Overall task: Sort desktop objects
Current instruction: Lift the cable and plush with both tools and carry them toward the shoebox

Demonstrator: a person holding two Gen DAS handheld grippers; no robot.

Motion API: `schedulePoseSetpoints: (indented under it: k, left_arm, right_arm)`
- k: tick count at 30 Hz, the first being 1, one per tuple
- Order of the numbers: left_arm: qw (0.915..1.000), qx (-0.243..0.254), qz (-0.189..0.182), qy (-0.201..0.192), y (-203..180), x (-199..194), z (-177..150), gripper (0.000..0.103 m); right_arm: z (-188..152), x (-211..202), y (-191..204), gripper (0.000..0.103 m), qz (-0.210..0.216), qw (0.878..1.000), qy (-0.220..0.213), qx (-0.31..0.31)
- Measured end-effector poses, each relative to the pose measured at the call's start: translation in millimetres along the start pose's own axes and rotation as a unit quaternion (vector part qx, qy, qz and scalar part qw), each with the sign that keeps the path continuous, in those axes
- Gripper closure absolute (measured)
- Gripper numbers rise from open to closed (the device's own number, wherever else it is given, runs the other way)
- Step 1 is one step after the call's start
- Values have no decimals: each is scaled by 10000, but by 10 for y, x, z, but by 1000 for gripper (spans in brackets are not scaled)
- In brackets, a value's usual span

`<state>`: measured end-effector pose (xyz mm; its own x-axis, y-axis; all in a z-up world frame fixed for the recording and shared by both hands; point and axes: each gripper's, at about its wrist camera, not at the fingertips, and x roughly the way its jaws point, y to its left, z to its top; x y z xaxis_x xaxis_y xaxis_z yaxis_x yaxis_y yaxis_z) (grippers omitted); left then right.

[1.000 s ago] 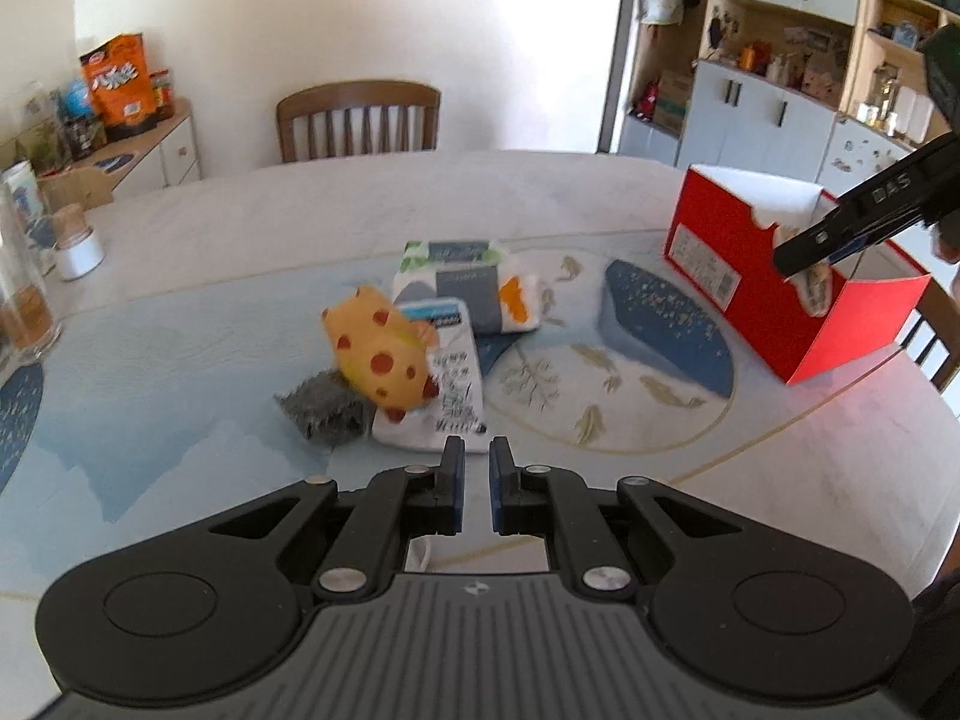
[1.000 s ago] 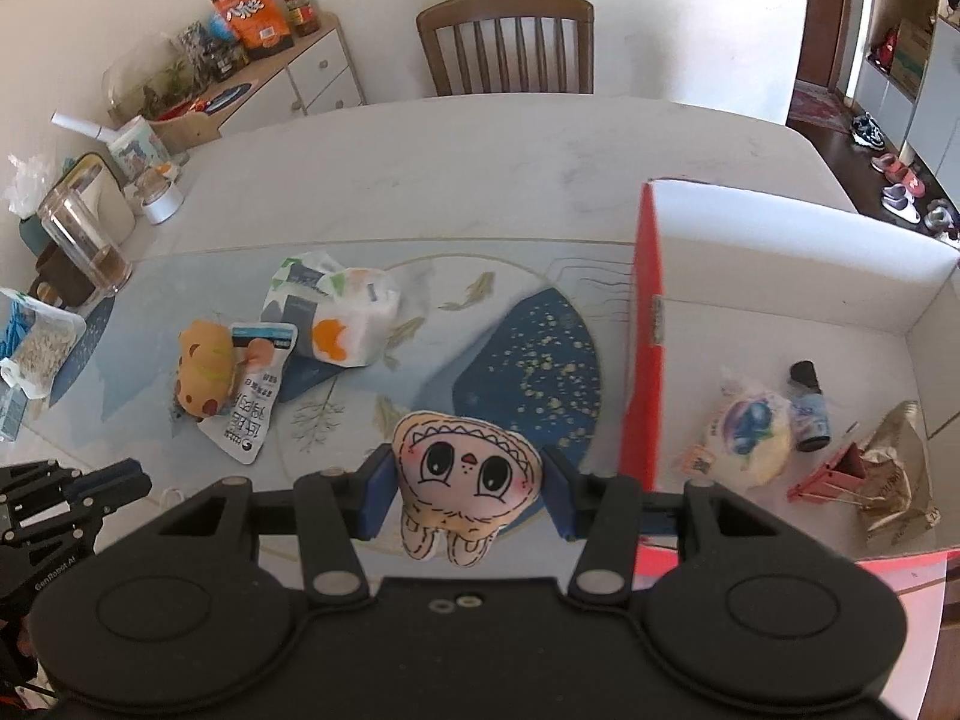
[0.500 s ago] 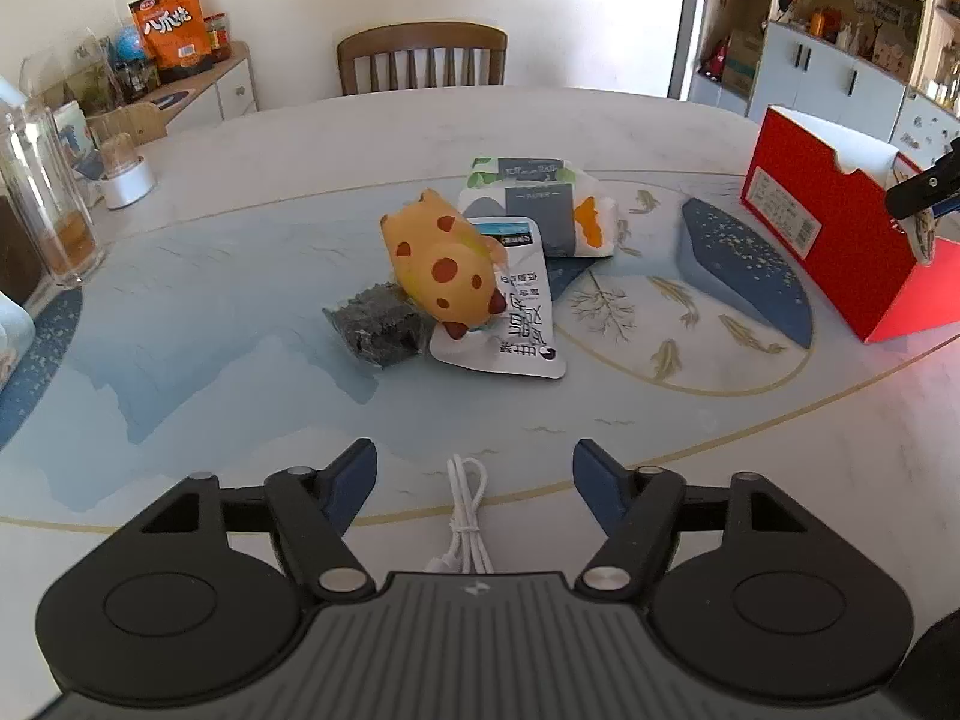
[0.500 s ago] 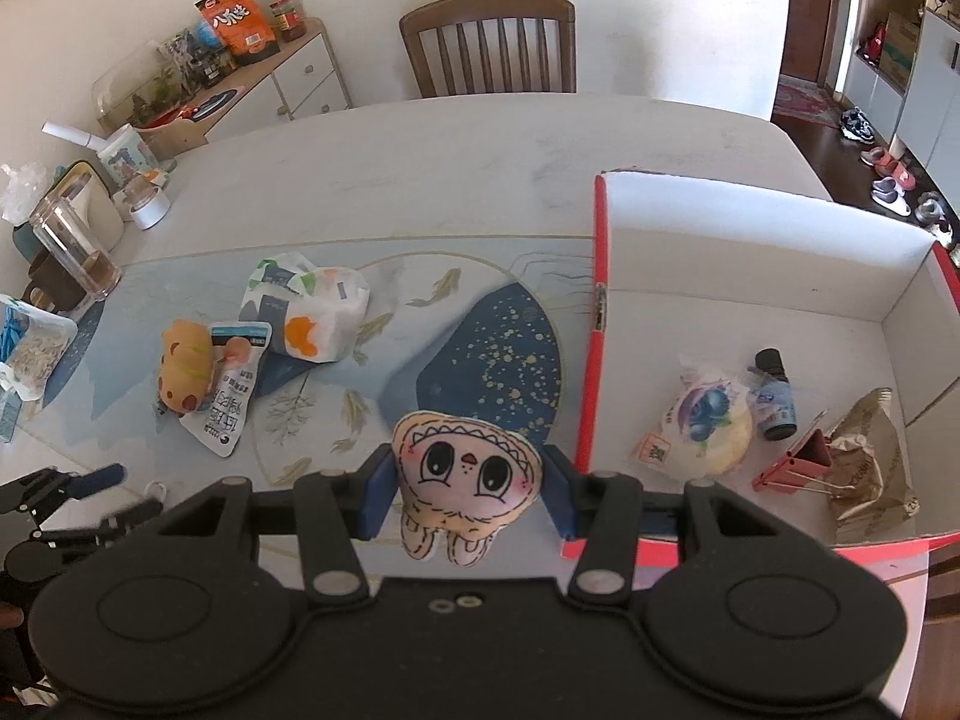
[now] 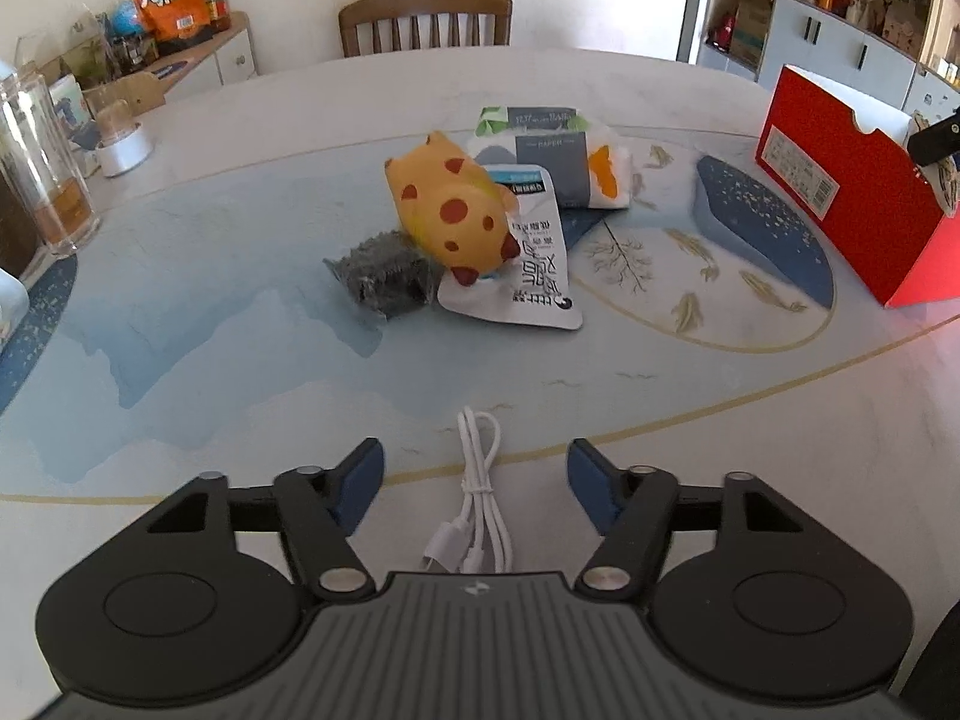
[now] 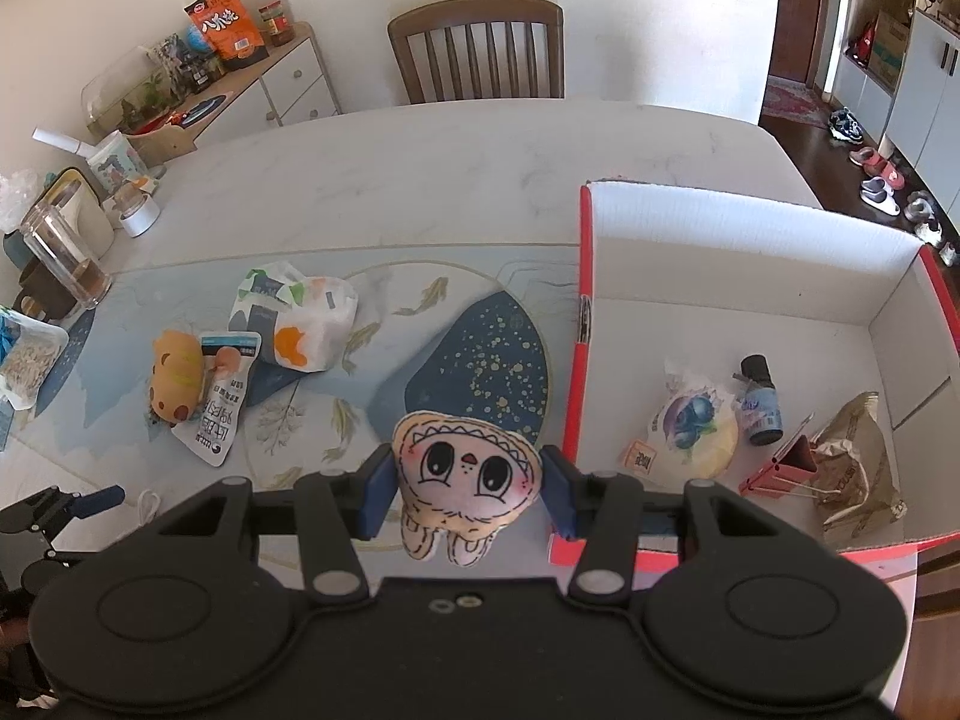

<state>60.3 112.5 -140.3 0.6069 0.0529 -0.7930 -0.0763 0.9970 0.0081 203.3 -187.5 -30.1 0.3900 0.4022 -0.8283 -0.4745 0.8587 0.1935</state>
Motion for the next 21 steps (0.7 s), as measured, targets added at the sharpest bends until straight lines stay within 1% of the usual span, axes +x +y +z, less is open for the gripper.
schedulePoseSetpoints:
  k: [2,6,9,10,11,21]
  left_arm:
    - [10000,24,5,42,4,11,-5,57]
    - [10000,21,-42,48,13,3,2,69]
    - [10000,-4,-79,45,19,-2,12,84]
    - [9999,-21,-96,41,22,-2,16,90]
    - [9999,-33,-99,34,21,-5,21,91]
    - [9997,-181,-125,-98,-15,-37,93,93]
  right_arm:
    - [11,-4,-3,53,-8,10000,-8,7]
    - [25,-13,-16,53,-19,10000,-32,19]
    - [27,-18,-33,53,-23,10000,-50,32]
    - [29,-19,-40,53,-23,10000,-55,35]
    - [31,-21,-49,53,-26,10000,-63,39]
    - [68,-25,-203,53,-12,9999,-124,93]
